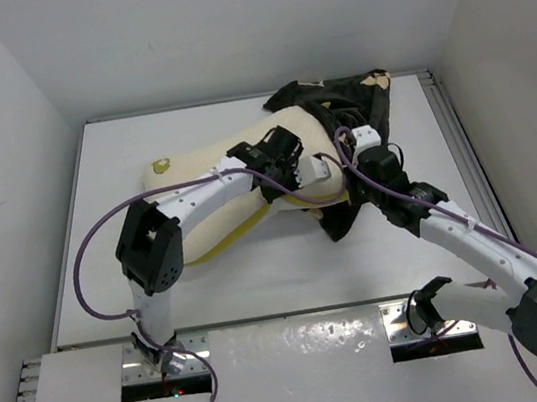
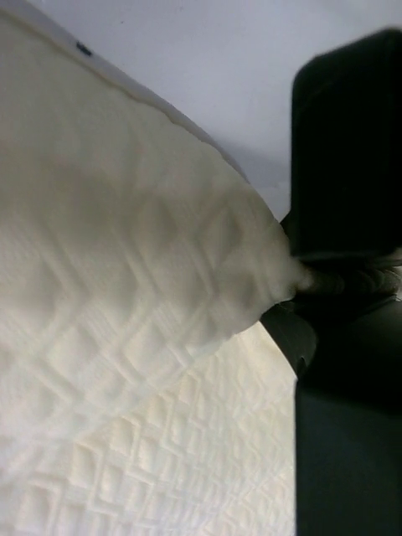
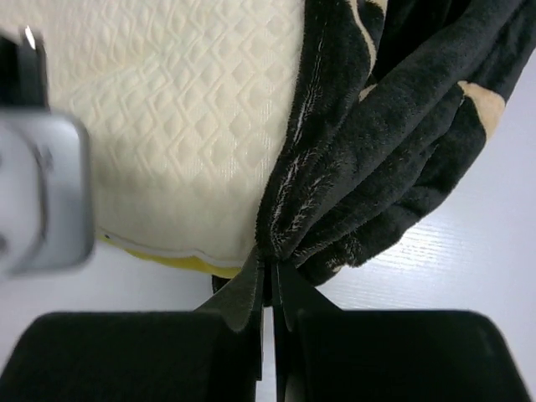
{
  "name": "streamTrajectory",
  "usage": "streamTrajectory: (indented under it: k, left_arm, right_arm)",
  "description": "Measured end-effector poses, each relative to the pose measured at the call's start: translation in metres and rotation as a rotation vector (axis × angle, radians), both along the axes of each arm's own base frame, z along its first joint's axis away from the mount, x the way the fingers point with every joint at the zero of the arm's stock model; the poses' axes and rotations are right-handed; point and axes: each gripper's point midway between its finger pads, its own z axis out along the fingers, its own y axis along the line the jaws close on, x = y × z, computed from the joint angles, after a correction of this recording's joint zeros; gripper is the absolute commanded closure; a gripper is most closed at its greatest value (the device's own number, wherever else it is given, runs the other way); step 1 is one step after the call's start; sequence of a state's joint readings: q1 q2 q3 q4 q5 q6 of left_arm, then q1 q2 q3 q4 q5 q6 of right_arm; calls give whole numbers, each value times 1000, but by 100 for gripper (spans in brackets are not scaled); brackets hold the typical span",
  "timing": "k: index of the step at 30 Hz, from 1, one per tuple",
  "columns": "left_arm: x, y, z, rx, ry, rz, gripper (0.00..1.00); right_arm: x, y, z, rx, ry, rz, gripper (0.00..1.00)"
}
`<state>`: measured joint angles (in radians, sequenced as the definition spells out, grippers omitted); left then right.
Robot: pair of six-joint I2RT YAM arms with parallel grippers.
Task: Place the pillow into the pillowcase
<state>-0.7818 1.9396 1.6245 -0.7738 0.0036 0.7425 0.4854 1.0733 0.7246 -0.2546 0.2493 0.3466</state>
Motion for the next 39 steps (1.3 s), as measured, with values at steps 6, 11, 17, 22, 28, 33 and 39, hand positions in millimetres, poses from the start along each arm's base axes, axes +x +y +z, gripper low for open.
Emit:
streamTrajectory:
  k: [6,11,17,22,28,33,39]
  left_arm:
    - [17,15,14,-29,16,81,100]
    - [24,18,7,-25,24,141,100]
    - [18,9,-6,-45,69,178,100]
    - [12,-1,-8,-80,88,202,100]
    - [-4,-17,-7,-153,182,166,47]
    - [-19,-32,12,-227,278,110,28]
    - [-22,-28,41,-273,336,83,4]
  right_arm:
    - [-10,2,2,-2,15,63,100]
    - [-29,26,-1,44,69,222,100]
    - [-32,54,20,211,15,292,100]
    - [-29,77,42,357,-34,328,100]
    - [-33,65,7,424,56,254,9]
    - [-35,29,-14,456,115,118,36]
    - [-25,2,13,477,-9,17,96]
